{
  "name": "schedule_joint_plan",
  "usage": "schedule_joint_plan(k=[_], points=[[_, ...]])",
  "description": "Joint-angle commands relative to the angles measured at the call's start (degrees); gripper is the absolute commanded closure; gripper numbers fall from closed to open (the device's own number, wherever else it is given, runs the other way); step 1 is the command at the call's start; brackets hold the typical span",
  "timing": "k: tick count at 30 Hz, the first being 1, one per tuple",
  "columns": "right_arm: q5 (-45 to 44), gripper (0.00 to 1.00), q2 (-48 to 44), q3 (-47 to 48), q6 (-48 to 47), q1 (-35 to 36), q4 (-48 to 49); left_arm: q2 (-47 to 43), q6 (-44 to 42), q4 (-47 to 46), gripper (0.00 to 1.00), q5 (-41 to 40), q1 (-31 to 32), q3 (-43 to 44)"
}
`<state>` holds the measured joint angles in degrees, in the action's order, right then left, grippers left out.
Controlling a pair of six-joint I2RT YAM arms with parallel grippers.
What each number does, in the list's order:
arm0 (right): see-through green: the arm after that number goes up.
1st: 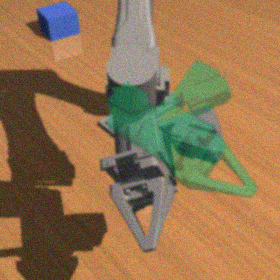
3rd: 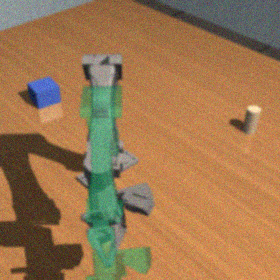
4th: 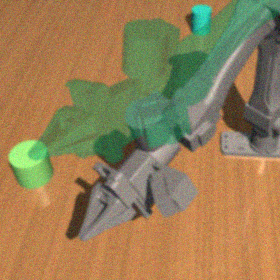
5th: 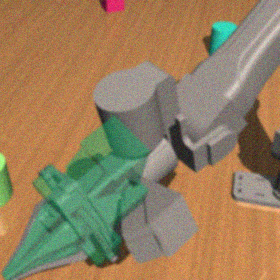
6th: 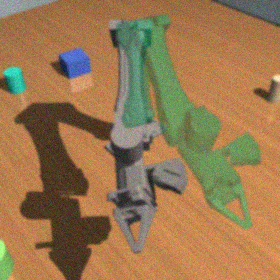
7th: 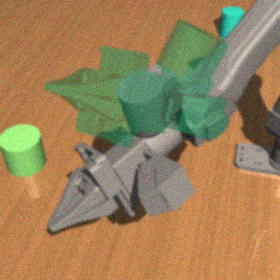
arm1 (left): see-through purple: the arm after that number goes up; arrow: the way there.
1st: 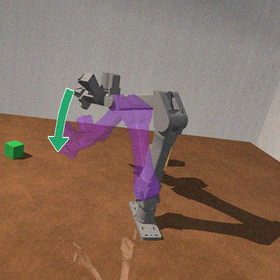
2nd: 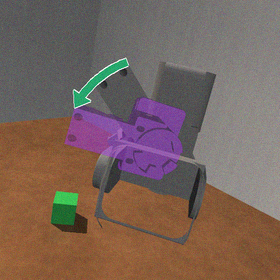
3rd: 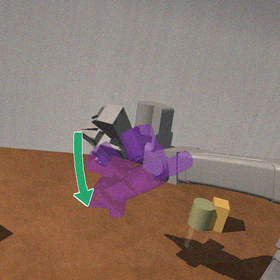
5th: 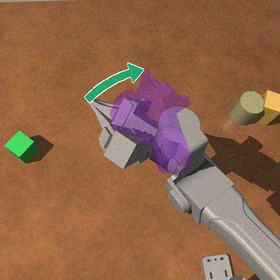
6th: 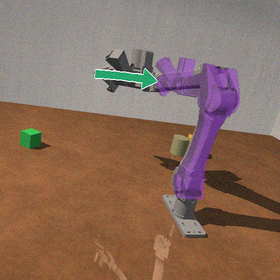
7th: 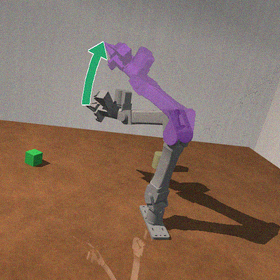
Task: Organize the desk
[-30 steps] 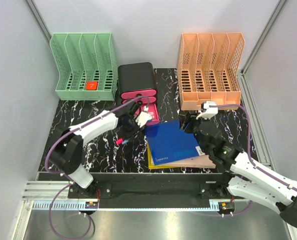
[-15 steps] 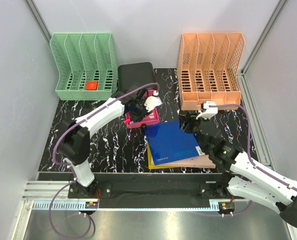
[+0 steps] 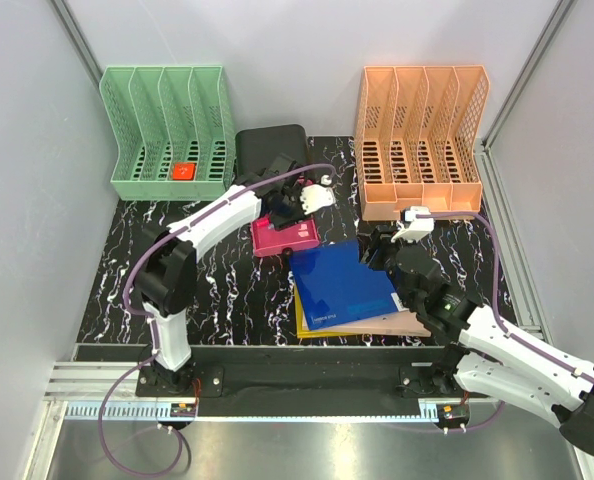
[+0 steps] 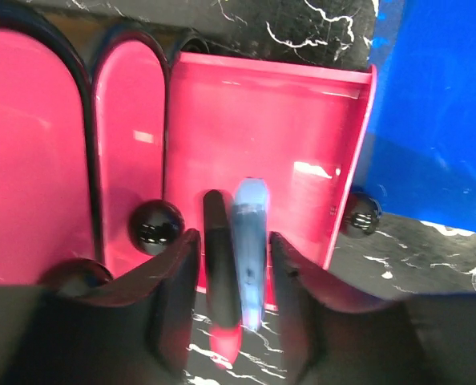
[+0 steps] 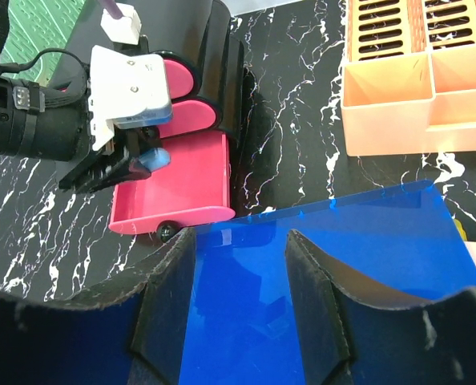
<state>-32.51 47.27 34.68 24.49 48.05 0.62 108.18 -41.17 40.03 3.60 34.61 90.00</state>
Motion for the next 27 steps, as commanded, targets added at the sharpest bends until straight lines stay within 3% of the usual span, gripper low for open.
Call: schedule_joint_plan(k=[1, 5, 14, 18, 21, 27], points=[[-1.8, 0.43, -0.7, 0.0, 0.9, -0.1, 2.5, 0.2, -2.7, -2.2, 0.36, -1.1, 0.5, 1.2], [-1.8, 0.43, -0.8, -0.2, 0.9, -0.2, 2.5, -1.6, -2.6, -5.0, 0.16, -2.0, 1.1, -2.1], [-0.5, 0.43, 0.1, -1.1, 1.9, -0.1, 2.6, -12.4, 2.0, -7.2, 0.14, -1.0, -0.8, 2.5], [2.1, 0.43, 3.9, -1.3, 2.9, -0.1, 3.9, -16.8, 8.4, -14.9, 0.03, -2.2, -5.1, 4.4], [5.7, 0.43, 8.0, -0.3, 3.4, -0.1, 5.4, -12.3, 13.5, -16.0, 0.01, -6.1, -9.7, 10.4], [15.4, 0.43, 19.6, 4.6, 2.6, -0.1, 6.8, 1.6, 18.2, -7.0, 0.01, -7.5, -14.3, 22.4]])
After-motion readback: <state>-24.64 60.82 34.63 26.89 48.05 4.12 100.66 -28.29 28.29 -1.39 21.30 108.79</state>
